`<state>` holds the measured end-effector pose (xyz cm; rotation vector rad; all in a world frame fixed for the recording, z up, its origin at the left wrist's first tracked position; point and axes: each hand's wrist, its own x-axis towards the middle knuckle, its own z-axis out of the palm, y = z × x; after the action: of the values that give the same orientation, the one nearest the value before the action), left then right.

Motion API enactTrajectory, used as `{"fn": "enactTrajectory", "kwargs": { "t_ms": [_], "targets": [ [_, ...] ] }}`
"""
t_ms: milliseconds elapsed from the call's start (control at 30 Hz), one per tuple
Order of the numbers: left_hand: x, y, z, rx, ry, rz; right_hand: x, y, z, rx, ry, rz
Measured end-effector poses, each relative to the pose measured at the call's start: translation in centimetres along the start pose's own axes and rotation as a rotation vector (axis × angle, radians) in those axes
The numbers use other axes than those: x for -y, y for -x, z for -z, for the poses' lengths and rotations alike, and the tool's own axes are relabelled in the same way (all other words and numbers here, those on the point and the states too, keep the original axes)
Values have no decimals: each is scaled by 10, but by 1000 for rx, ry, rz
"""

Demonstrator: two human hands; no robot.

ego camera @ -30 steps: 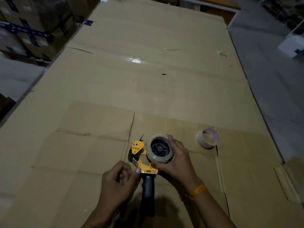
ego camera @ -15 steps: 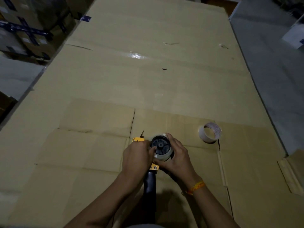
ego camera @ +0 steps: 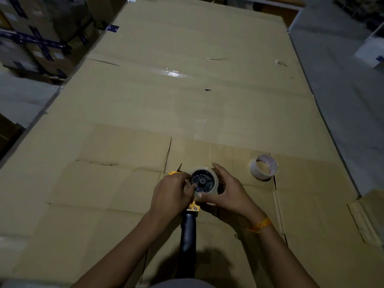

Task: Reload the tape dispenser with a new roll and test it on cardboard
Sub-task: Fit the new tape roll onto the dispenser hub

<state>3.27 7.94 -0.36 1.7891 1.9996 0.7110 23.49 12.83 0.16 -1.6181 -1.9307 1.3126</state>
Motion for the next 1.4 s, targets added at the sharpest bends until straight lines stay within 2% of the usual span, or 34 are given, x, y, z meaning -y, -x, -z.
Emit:
{"fn": "enactTrajectory", "kwargs": {
  "t_ms": [167, 367, 600, 867, 1067, 1167, 1300, 1400],
  "targets": [
    [10, 19, 6, -220, 192, -79, 6, 0, 0, -97, 17, -36],
    [48, 60, -8, -251, 564, 189, 11, 11, -11, -94, -164, -115],
    [53, 51, -14, -220, 639, 287, 13, -2, -3, -52, -399, -247],
    [56, 51, -14, -192, 703, 327, 10, -19, 13, 31, -319, -223],
    [57, 49, -10, -220, 562, 281, 6, -31, 18, 77, -352, -208],
    [65, 48, -10, -153, 541, 281, 5, -30, 16, 115, -455, -220],
    [67, 46, -3, 60, 979, 479, 4, -28, 12, 115, -551, -217],
    [66, 44, 6, 170, 1150, 522, 3, -22, 9, 82, -610, -214]
  ]
}}
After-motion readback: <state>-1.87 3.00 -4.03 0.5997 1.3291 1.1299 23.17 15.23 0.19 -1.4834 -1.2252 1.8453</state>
